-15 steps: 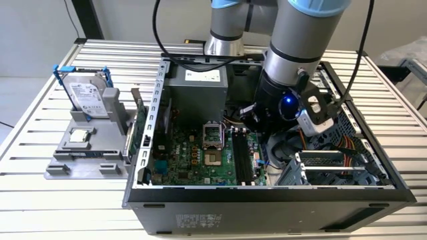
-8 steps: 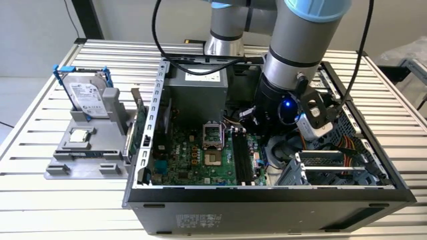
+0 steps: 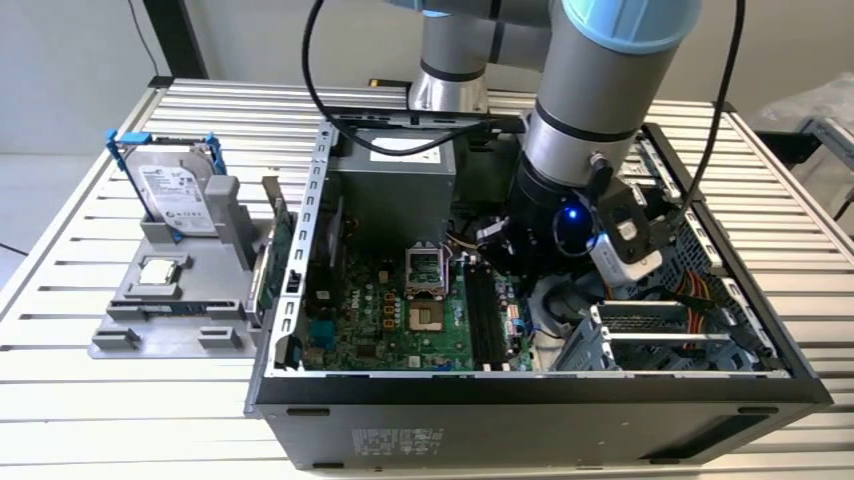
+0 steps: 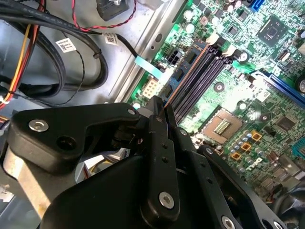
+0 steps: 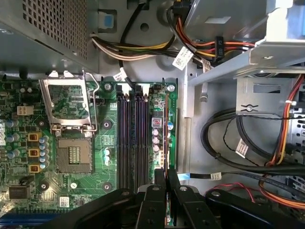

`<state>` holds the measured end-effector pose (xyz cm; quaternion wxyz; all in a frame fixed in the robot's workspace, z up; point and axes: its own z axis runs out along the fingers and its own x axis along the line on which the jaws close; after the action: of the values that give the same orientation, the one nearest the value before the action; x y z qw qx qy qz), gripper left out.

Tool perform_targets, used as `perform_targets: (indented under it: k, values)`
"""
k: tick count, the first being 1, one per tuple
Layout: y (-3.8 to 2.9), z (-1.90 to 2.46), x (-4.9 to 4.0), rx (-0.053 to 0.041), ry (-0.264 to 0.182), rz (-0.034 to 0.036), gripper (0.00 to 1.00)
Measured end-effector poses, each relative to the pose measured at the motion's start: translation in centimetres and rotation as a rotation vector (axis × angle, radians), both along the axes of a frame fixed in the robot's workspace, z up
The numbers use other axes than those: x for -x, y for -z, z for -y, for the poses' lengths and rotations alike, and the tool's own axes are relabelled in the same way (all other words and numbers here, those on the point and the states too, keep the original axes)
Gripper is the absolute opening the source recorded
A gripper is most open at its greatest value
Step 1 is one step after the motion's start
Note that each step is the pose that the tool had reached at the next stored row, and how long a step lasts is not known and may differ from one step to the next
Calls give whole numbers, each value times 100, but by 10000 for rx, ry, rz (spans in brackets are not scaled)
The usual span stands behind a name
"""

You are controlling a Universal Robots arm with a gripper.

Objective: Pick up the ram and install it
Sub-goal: 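Insert the ram into the slot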

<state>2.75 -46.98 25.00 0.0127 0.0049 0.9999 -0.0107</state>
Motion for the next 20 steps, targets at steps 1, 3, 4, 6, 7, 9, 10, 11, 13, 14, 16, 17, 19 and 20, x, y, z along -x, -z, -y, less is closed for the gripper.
perform_targets:
  k: [1,3,4,6,7,9,10,11,13,14,16,17,19,20]
  values:
    - [7,0,6,0,0,0,0]
    - [26,0,18,-1,0,0,0]
    - [34,0,21,-1,0,0,0]
    - [35,0,22,1,-1,-2,0]
    - [35,0,22,2,-1,-4,0]
    - [36,0,22,1,-1,-5,0]
    - [37,0,23,0,0,-5,0]
    - [44,0,24,-4,0,-4,0]
    - [57,0,29,-2,0,-5,0]
    - [65,0,33,-1,0,-4,0]
    - [77,0,38,-1,-1,-5,0]
    - [82,0,40,0,-1,-5,0]
    - [91,0,45,0,-1,-5,0]
    - [95,0,48,0,0,-5,0]
